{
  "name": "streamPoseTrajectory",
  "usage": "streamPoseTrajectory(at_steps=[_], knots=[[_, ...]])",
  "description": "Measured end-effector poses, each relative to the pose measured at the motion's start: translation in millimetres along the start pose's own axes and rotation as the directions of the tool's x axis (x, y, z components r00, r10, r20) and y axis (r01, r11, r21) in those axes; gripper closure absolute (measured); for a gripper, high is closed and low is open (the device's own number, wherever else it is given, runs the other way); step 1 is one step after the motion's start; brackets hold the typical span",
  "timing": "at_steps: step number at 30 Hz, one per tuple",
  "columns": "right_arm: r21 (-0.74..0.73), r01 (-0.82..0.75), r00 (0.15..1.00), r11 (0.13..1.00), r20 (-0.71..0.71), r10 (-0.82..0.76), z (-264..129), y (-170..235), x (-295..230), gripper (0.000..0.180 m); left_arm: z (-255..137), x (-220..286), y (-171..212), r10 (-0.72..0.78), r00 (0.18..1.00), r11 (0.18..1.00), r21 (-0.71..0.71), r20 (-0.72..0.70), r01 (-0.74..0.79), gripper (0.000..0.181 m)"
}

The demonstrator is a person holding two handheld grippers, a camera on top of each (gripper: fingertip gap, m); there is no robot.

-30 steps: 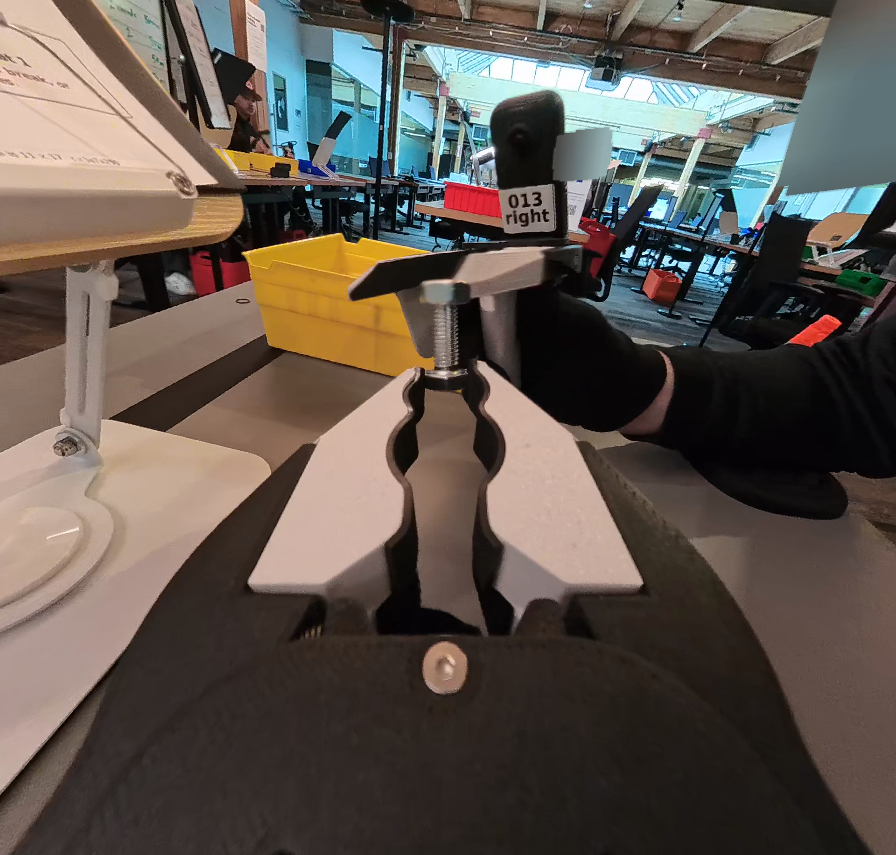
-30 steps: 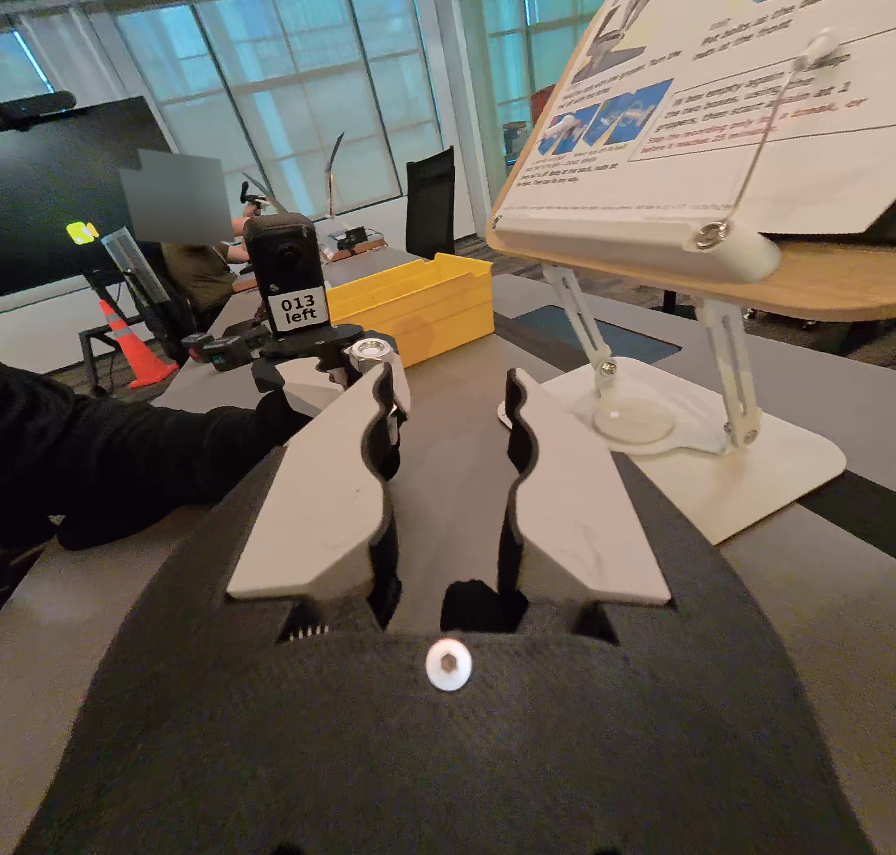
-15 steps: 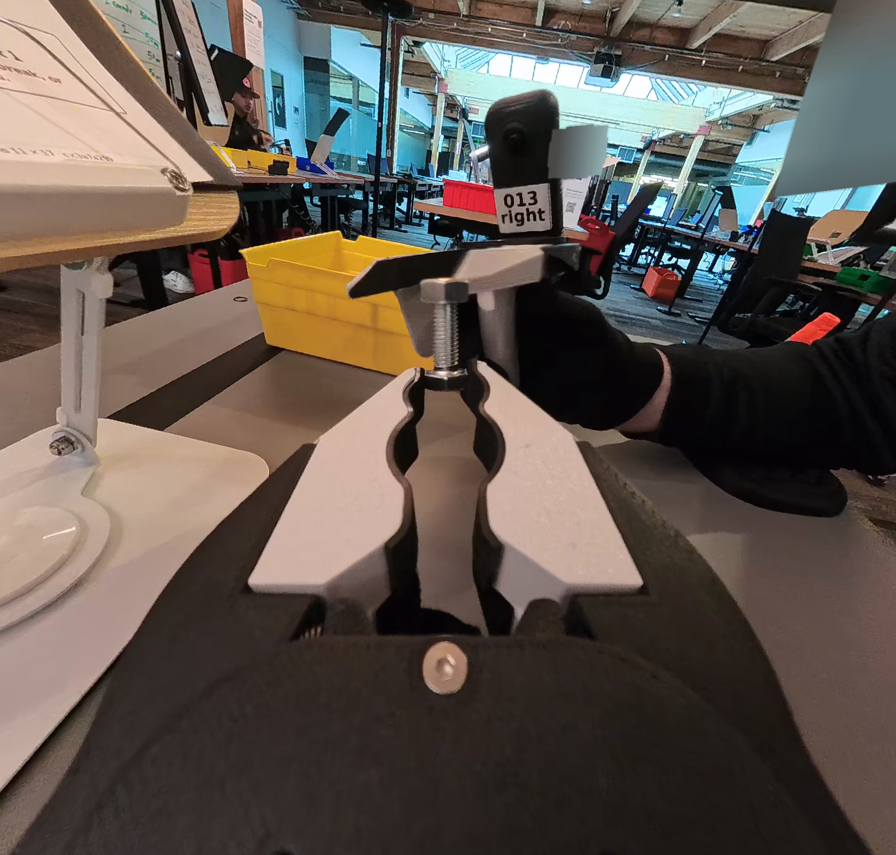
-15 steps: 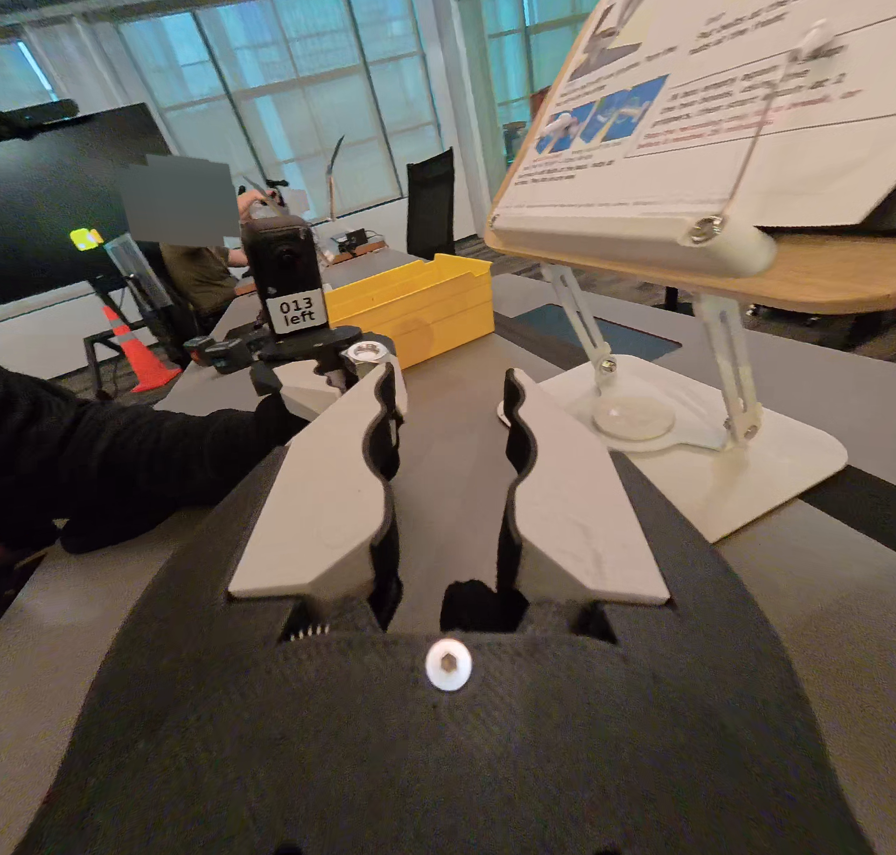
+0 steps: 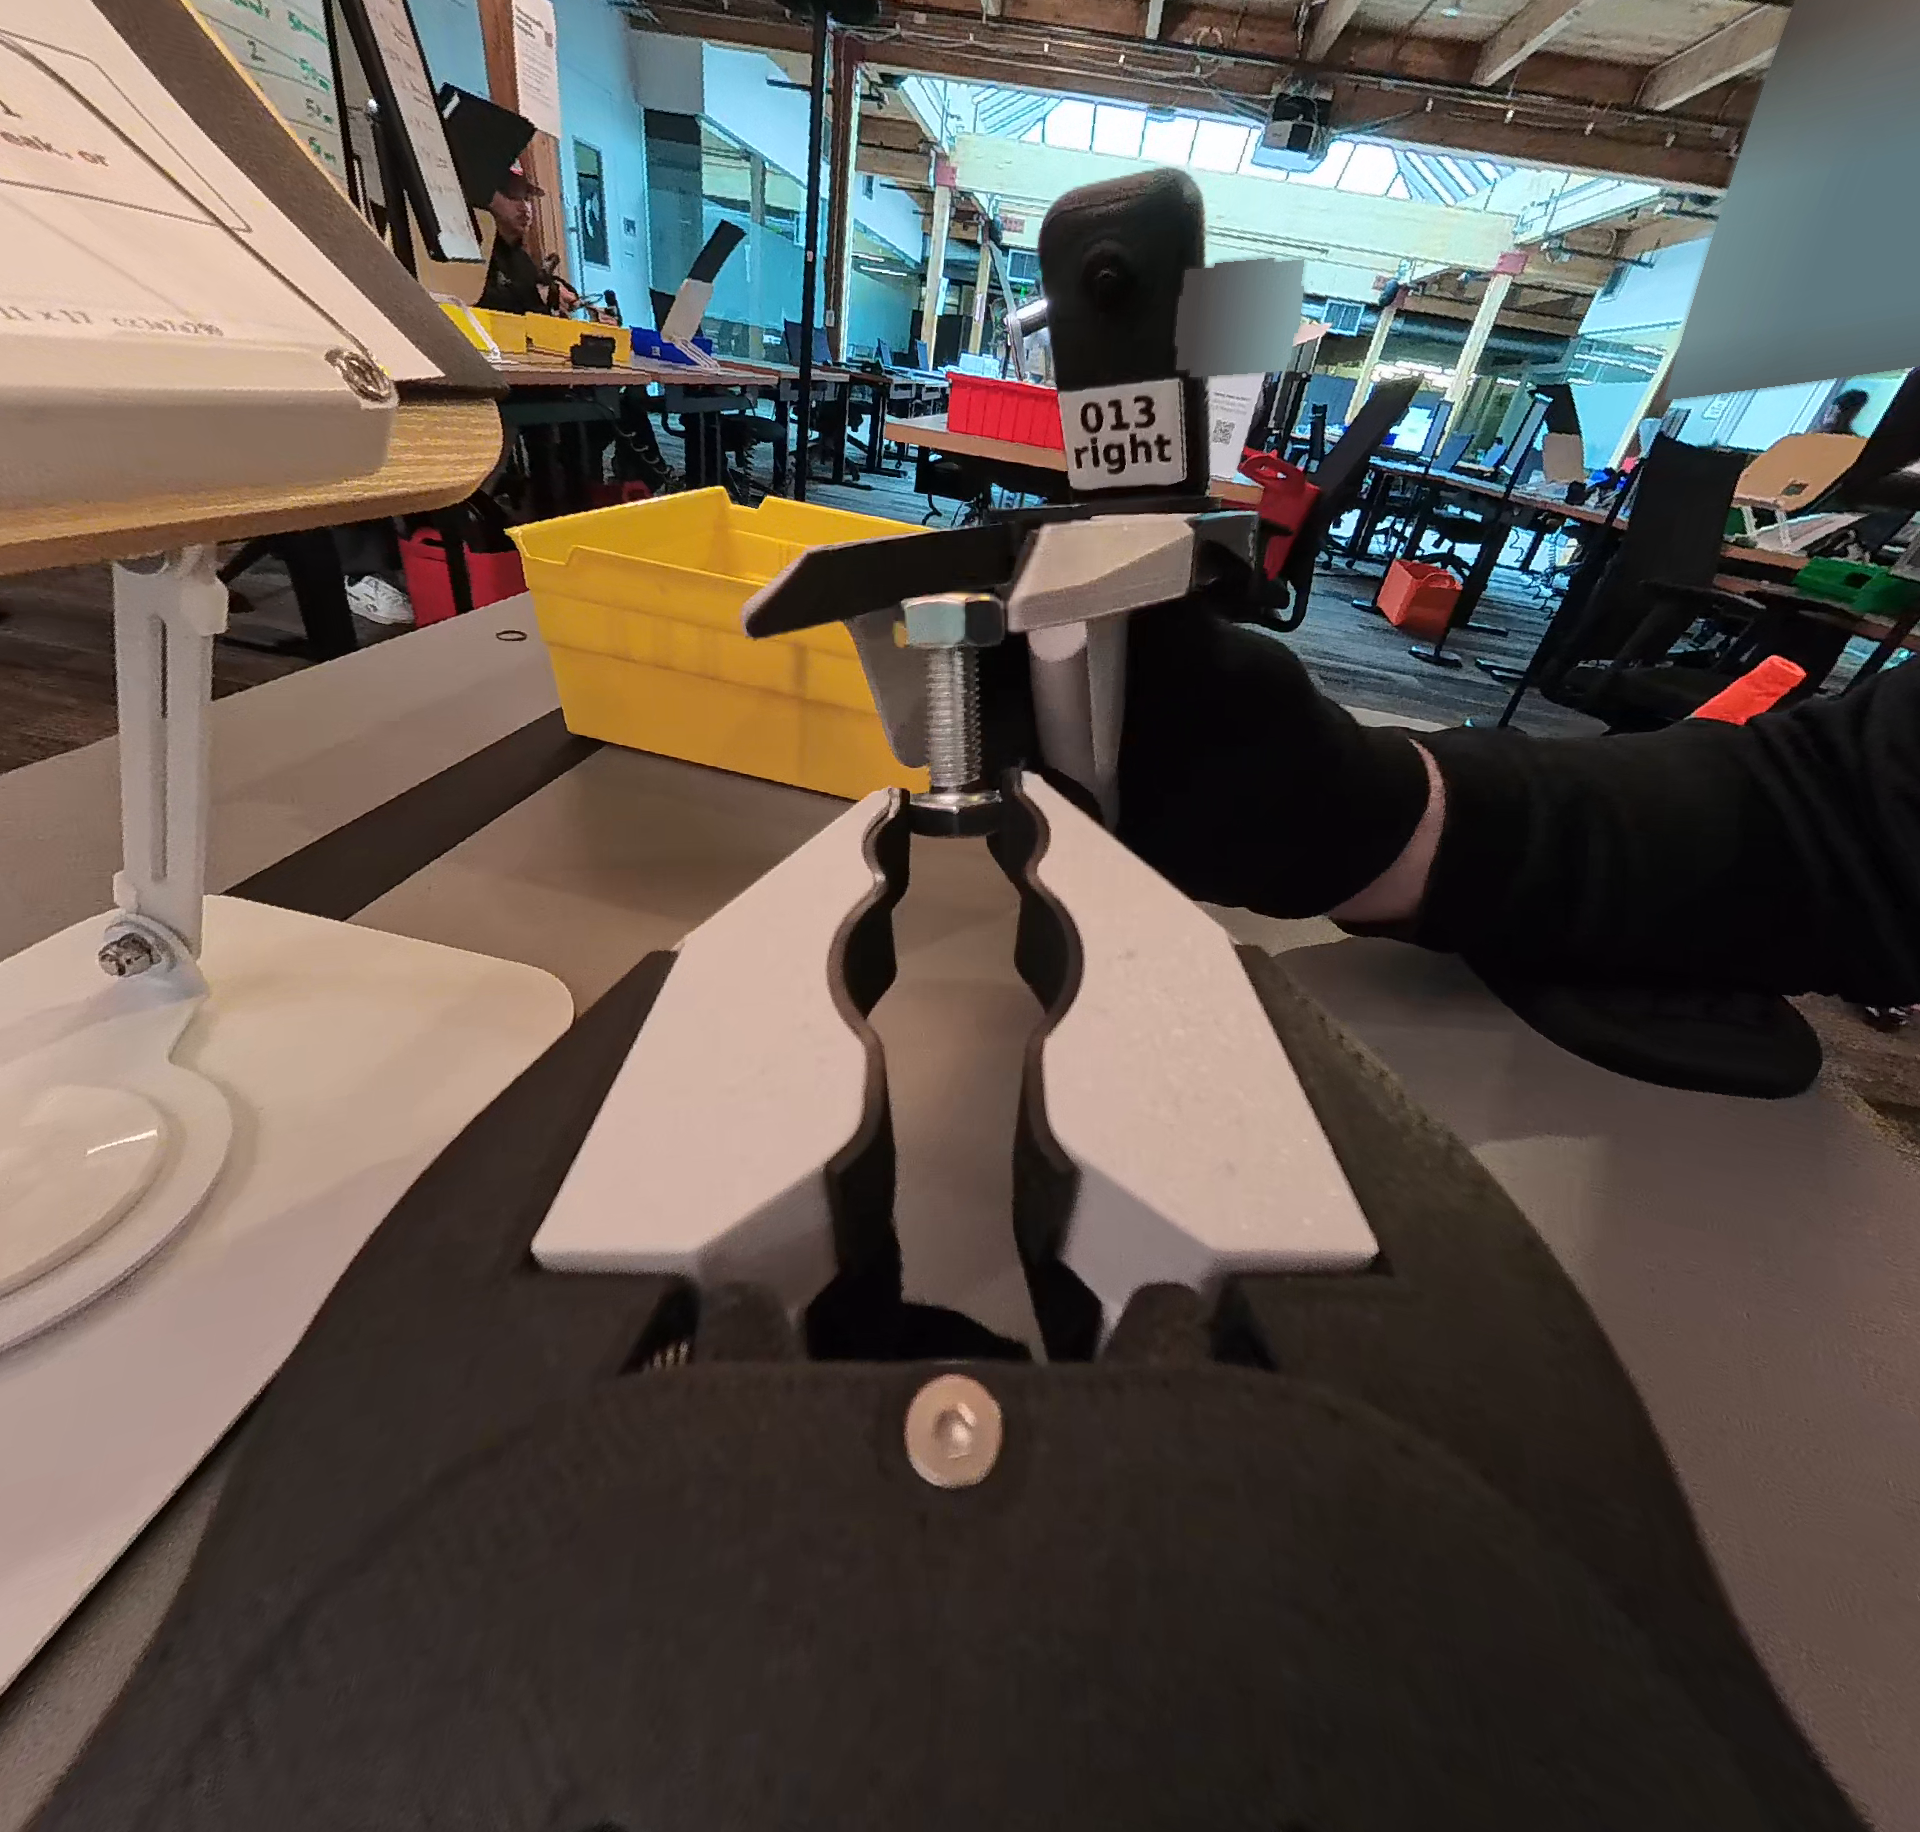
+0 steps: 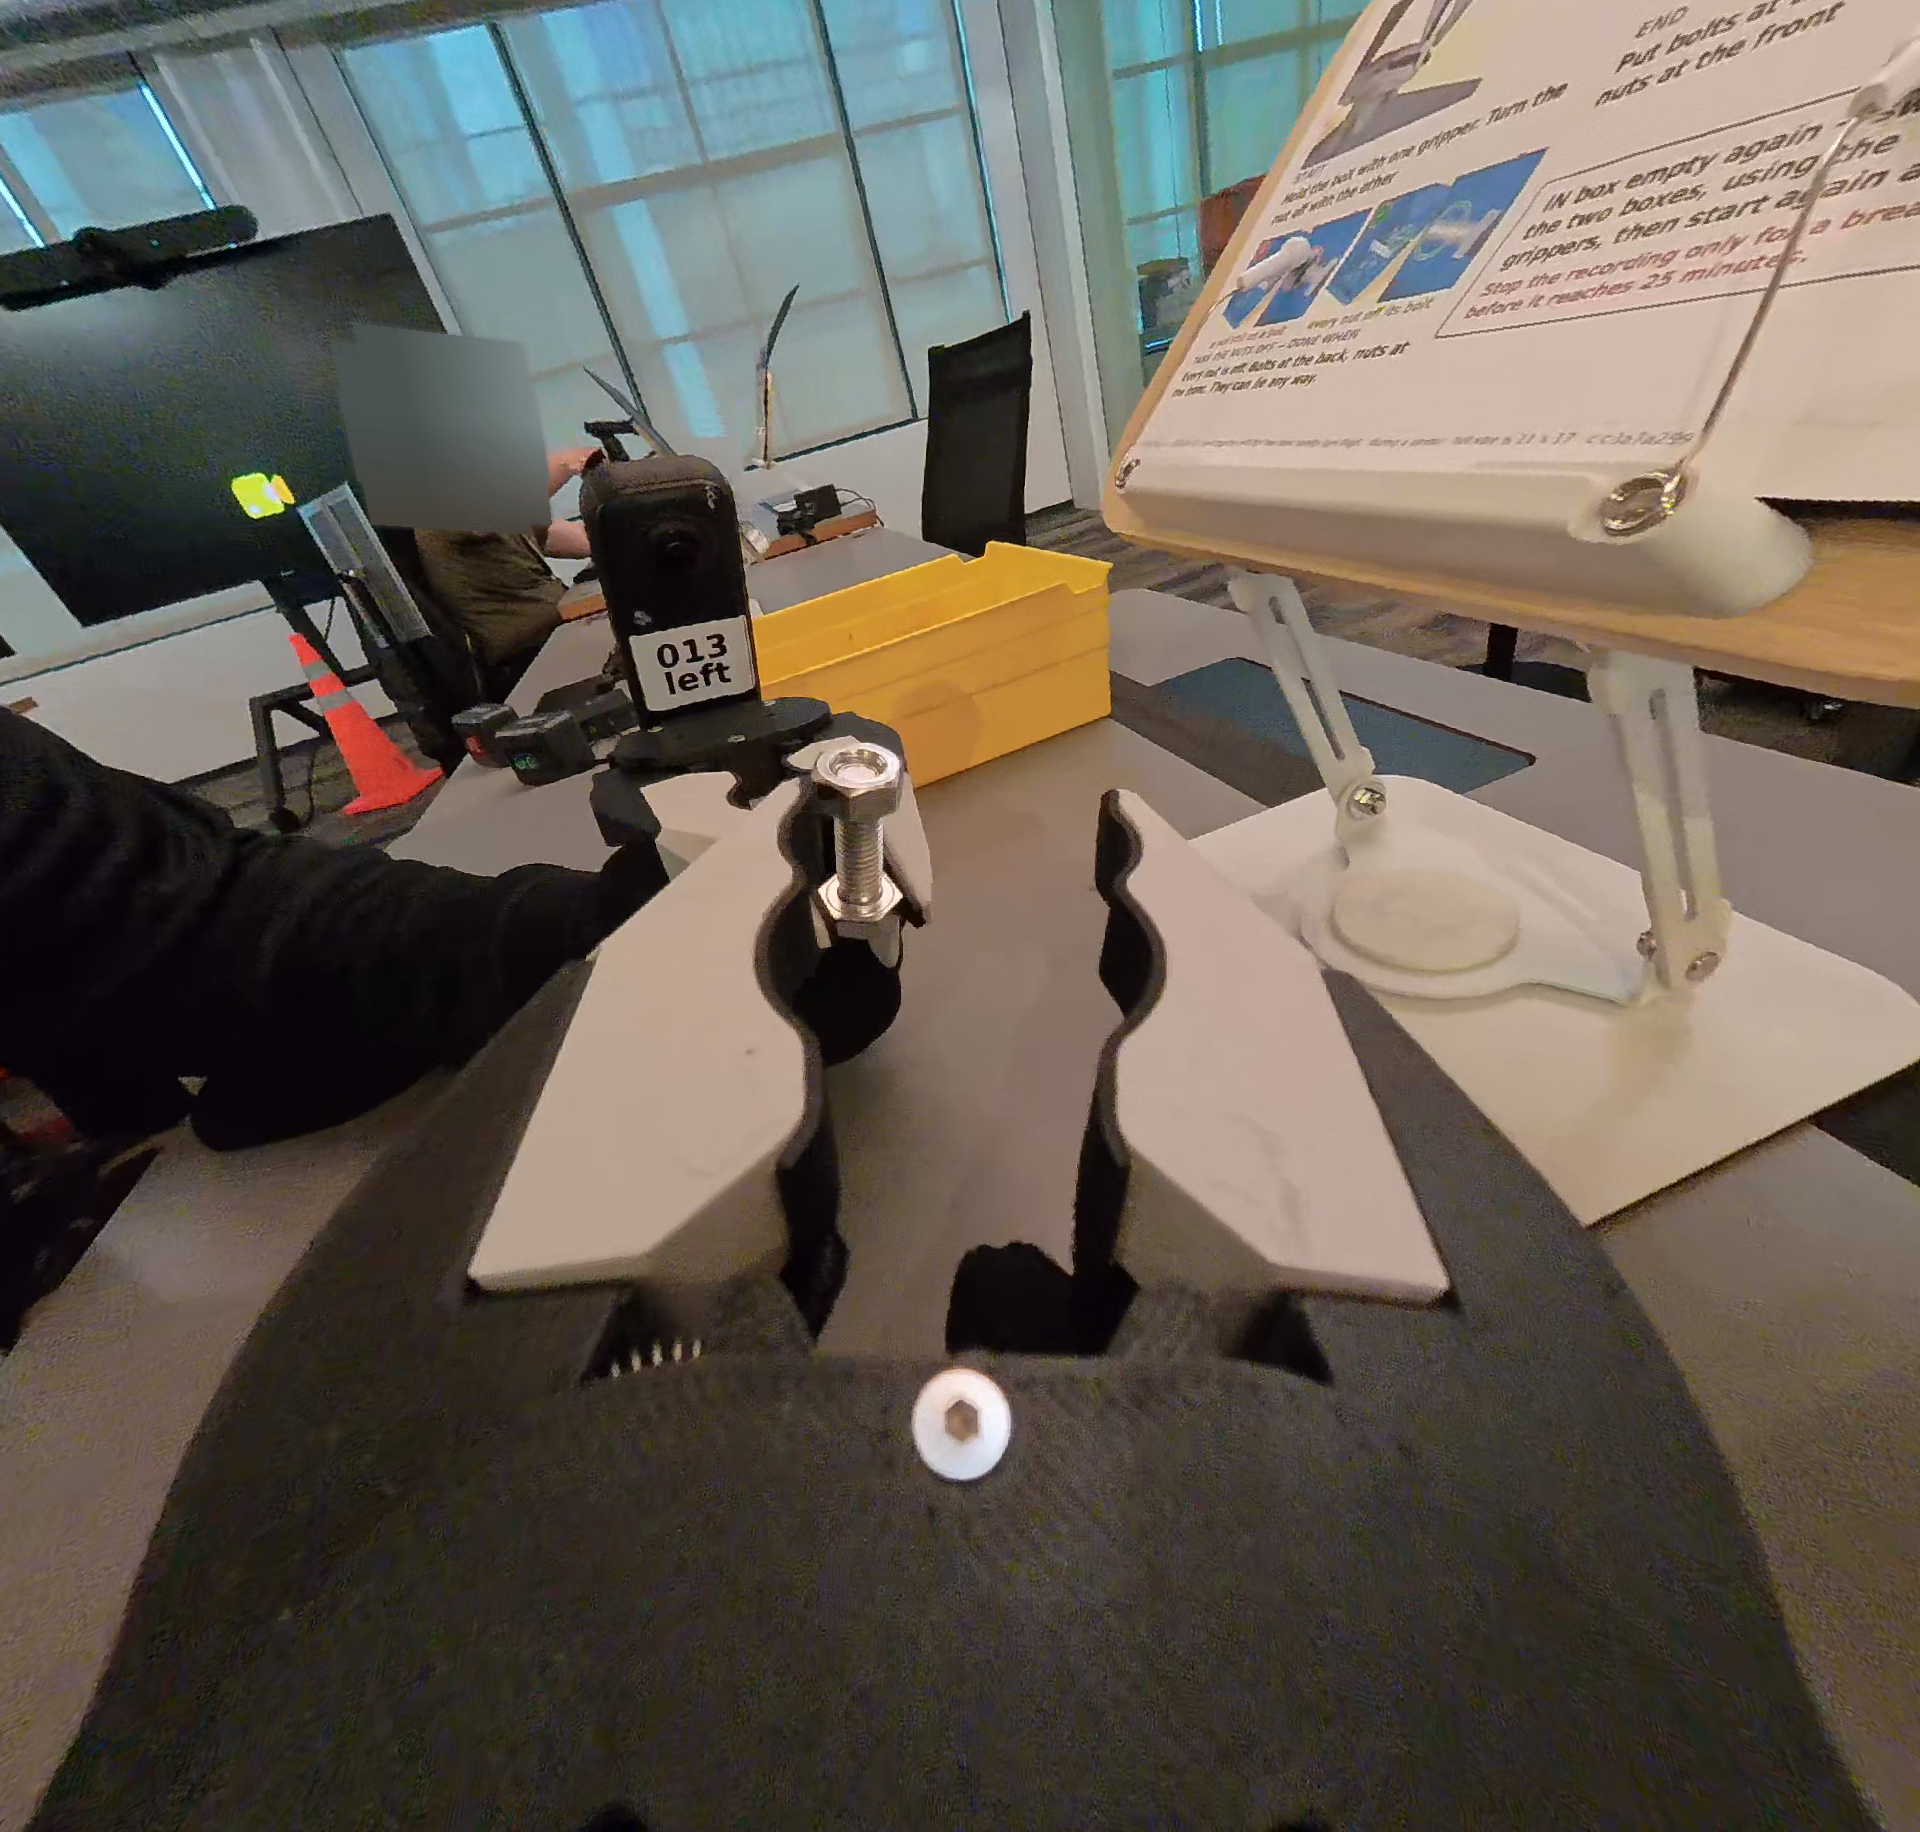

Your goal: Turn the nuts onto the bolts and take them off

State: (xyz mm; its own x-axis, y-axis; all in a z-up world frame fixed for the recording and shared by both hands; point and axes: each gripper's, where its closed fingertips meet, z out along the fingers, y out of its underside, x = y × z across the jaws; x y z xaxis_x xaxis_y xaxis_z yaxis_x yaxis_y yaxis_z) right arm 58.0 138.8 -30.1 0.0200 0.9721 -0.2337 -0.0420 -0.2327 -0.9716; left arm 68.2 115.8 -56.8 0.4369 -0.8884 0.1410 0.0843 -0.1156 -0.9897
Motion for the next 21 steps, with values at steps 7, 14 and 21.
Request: streamPoseTrajectory(at_steps=[7, 14, 21], knots=[[0.020, -0.001, 1.000, 1.000, -0.013, 0.001, -5, -5, 4, 0.131, -1, -2, -1, -0.005, 1.000, 1.000, 0.006, 0.003, 0.005, 0.165], [-0.001, 0.013, 1.000, 1.000, 0.012, -0.013, 2, 0, -5, 0.131, 0, 0, 0, 0.000, 1.000, 1.000, 0.002, 0.000, 0.000, 0.165], [0.021, -0.033, 0.998, 0.999, -0.046, 0.034, -9, -2, 15, 0.133, -2, -2, -1, -0.007, 1.000, 1.000, 0.009, 0.002, 0.007, 0.165]])
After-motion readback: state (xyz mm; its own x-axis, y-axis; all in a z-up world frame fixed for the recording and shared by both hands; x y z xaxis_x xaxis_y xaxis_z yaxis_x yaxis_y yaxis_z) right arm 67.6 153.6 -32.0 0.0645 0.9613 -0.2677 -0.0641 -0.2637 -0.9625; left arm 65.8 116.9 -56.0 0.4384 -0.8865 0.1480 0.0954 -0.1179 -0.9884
